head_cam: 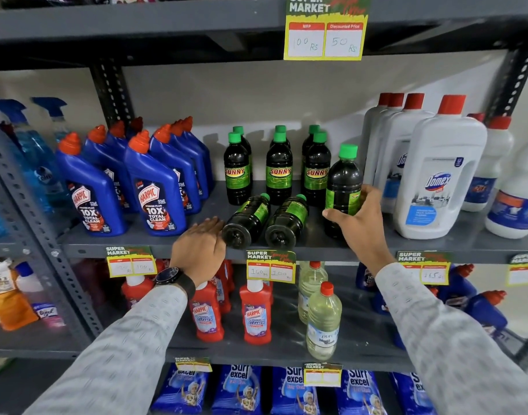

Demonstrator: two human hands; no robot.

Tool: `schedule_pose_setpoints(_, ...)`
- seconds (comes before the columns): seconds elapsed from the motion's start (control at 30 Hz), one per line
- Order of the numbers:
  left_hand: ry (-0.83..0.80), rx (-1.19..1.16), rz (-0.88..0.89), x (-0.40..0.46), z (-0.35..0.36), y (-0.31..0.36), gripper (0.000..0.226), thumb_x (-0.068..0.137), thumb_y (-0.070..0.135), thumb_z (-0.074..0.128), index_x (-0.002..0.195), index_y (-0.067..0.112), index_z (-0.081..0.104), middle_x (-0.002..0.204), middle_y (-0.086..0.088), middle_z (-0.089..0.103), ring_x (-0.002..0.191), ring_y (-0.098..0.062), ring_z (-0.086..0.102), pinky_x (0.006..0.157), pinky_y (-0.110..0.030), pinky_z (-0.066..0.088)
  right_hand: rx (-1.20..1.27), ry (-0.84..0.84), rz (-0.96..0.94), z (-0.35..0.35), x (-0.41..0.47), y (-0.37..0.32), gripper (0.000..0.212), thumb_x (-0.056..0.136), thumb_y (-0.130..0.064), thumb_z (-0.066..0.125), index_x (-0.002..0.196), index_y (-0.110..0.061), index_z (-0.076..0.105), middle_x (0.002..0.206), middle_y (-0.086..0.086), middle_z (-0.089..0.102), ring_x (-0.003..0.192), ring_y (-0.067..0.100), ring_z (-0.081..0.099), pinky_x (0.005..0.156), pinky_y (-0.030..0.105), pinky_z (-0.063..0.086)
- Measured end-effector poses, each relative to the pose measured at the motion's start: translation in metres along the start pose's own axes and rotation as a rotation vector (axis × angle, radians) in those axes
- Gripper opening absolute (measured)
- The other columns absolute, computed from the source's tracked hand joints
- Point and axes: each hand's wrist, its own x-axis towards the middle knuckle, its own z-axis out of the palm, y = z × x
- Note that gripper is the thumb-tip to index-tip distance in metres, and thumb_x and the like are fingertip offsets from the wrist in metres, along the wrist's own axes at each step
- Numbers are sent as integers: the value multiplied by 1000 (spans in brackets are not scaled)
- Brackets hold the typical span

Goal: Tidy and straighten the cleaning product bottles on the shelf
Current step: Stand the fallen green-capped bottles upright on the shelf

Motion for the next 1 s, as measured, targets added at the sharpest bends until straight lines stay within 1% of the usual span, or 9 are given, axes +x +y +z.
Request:
schedule_pose_setpoints(0.13,-5,-2,4,1,1,-1,49,104,32,34,142,12,56,149,-7,55,140,-22,49,119,-37,33,-6,-20,-16,-1,-1,-1,84,74,-25,91,139,-26,38,131,2,55,118,19,59,101,45,53)
schedule_pose_setpoints(0.27,-10,3,2,1,2,-2,44,105,29,39,143,13,55,150,-7,54,141,-21,48,120,-37,32,-51,34,-51,4,-5,-4,95,66,-36,96,137,-26,34,132,0,48,116,13,54,96,27,48)
schedule_pose_setpoints(0.4,-8,12,2,1,2,-2,48,104,32,34,143,14,55,150,-6,55,141,-21,49,119,-37,33,-66,24,-45,5,-4,0,82,73,-23,91,137,-22,39,122,-3,55,104,7,58,81,16,46)
schedule_pose_setpoints(0.5,-4,8,4,0,0,0,56,100,37,28,141,12,57,148,-7,56,139,-22,50,118,-38,34,-44,-8,-11,2,-1,4,74,79,-16,83,141,-25,43,113,-14,63,100,1,62,78,17,51)
schedule_pose_setpoints(0.6,0,14,8,1,2,-1,49,103,33,34,141,12,57,148,-7,56,139,-22,51,118,-38,34,-11,-20,0,0,-2,2,86,78,-21,86,149,-27,37,126,-9,63,109,0,61,86,15,48)
schedule_pose_setpoints(0.7,2,13,8,1,2,-2,44,105,29,39,142,13,57,149,-7,56,140,-22,50,118,-38,34,-13,18,-23,1,-3,-2,92,71,-31,95,142,-26,37,132,-5,56,117,8,57,96,26,48)
schedule_pose_setpoints(0.77,3,18,6,1,2,-2,46,104,31,36,142,13,57,148,-7,56,139,-22,50,118,-38,34,-17,33,-19,2,-4,-2,83,74,-23,93,138,-22,40,126,-4,59,111,7,61,92,25,52)
schedule_pose_setpoints(0.9,0,25,13,0,1,0,57,98,36,28,141,11,57,147,-9,57,138,-23,52,117,-38,35,14,33,2,-1,-1,5,71,78,-8,82,134,-26,41,118,-8,64,96,-7,64,75,10,52)
schedule_pose_setpoints(1.0,0,28,12,1,1,-1,59,97,37,27,141,11,57,147,-9,57,138,-23,52,117,-38,36,32,37,4,0,-2,1,79,76,-19,89,134,-32,37,123,-8,61,106,2,63,81,13,51)
